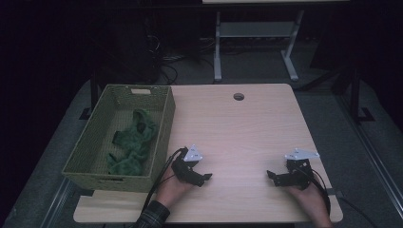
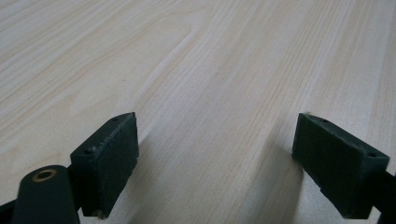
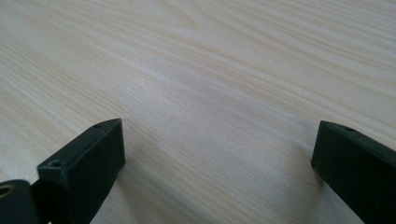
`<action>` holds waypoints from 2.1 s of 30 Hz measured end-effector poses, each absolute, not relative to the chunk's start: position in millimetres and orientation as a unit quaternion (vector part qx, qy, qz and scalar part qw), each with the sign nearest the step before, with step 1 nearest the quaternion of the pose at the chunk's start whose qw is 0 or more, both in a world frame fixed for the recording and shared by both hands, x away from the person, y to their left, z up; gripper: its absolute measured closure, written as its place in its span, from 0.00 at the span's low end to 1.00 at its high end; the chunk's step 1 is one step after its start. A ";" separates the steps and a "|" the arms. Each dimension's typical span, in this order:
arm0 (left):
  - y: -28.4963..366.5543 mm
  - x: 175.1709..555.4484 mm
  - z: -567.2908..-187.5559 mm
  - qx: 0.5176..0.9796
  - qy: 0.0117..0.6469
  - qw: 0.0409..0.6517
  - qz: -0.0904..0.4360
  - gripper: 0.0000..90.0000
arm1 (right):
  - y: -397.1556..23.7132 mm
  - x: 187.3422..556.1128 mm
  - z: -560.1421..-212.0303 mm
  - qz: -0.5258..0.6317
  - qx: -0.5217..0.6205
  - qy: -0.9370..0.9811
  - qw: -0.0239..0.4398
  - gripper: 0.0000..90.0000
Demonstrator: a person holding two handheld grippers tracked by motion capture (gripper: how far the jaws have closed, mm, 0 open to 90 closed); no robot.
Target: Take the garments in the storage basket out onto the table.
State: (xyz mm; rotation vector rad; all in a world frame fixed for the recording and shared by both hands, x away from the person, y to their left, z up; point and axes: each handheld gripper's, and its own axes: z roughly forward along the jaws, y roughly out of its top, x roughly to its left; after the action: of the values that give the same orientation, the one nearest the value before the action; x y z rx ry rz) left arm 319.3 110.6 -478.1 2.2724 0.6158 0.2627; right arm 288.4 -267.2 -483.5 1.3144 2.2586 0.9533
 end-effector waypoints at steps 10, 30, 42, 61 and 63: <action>110.6 320.1 -477.8 0.888 0.243 0.377 0.101 0.15 | -267.4 288.5 -483.5 0.337 0.464 0.800 0.179 0.03; 113.8 317.0 -458.1 0.889 0.238 0.382 0.085 0.15 | -267.3 288.7 -483.5 0.337 0.464 0.800 0.179 0.02; 111.9 313.6 -446.3 0.895 0.230 0.376 0.073 0.16 | -267.2 288.0 -483.5 0.337 0.465 0.799 0.178 0.03; 112.5 314.8 -411.1 0.894 0.221 0.386 0.059 0.16 | -267.2 288.0 -483.5 0.337 0.464 0.800 0.178 0.03; 112.1 314.5 -408.7 0.893 0.222 0.386 0.060 0.16 | -267.2 288.0 -483.5 0.337 0.464 0.800 0.178 0.03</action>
State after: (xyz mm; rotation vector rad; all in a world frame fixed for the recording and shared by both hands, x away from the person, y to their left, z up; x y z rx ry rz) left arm 314.5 112.1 -408.7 2.2751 0.5643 0.1525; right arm 288.0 -267.2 -483.5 1.3140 2.2623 0.9530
